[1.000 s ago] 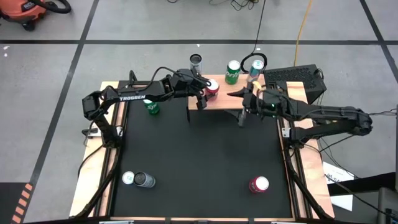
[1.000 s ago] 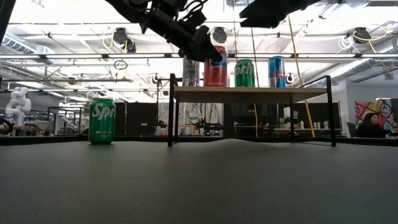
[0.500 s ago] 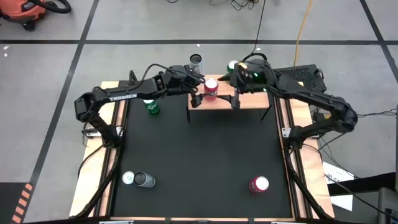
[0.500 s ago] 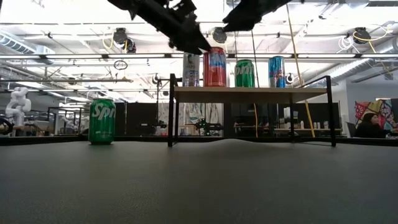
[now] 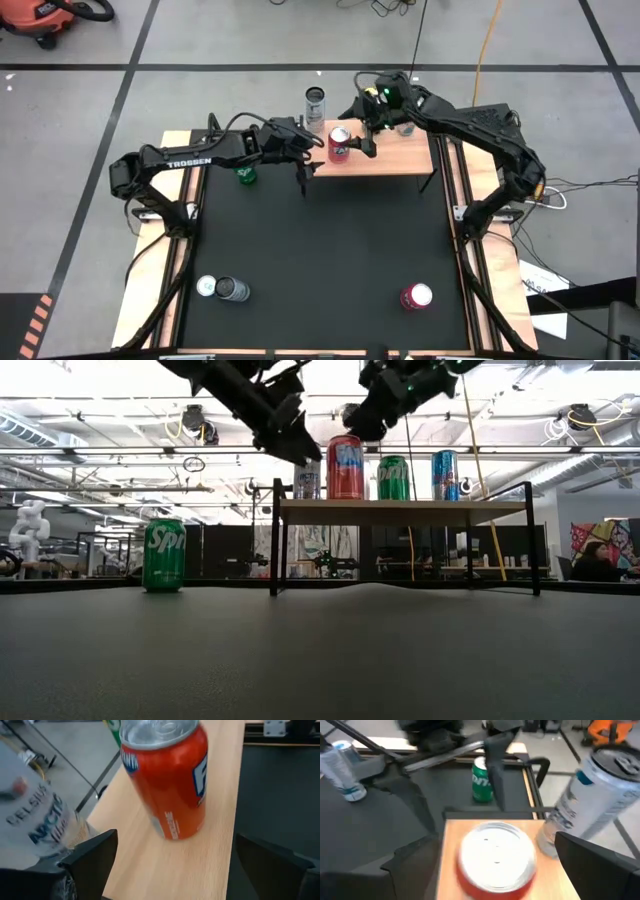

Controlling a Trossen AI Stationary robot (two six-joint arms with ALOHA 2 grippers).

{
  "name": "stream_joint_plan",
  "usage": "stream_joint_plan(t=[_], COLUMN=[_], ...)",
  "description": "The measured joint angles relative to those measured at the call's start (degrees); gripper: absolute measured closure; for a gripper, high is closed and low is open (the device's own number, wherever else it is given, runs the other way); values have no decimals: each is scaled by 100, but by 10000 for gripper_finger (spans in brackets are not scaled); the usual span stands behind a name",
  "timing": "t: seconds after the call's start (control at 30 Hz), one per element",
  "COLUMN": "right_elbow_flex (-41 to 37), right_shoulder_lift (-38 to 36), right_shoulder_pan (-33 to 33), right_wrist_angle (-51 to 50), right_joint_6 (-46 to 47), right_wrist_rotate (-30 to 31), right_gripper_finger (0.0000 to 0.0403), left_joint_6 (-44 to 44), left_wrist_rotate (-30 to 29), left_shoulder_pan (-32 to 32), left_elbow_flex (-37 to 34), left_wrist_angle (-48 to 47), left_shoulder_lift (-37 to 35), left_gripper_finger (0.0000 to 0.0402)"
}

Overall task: Place canned beverage on shelf
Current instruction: Put the left orange soda can on the shelf

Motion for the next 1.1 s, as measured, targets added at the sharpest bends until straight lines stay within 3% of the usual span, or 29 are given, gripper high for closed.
stream_joint_plan(t=[0.2, 0.53, 0.9, 1.1], right_elbow_flex=[452, 490, 490, 486], right_shoulder_lift=[449, 653, 649, 625], right_shoulder_pan=[-203, -211, -170, -166], right_wrist_angle=[-554, -1011, -999, -865], right_joint_6=[-168, -471, -437, -211], right_wrist_rotate=[-195, -273, -277, -35], right_gripper_finger=[18, 24, 120, 128], left_joint_6=[-51, -198, -350, -354], left_wrist_rotate=[-305, -368, -745, -764], left_shoulder_pan=[-8, -26, -46, -46], left_elbow_flex=[-329, -371, -371, -371], left_wrist_angle=[535, 839, 818, 796], left_shoulder_lift=[-2, -2, -2, -2], left_gripper_finger=[9, 9, 9, 9])
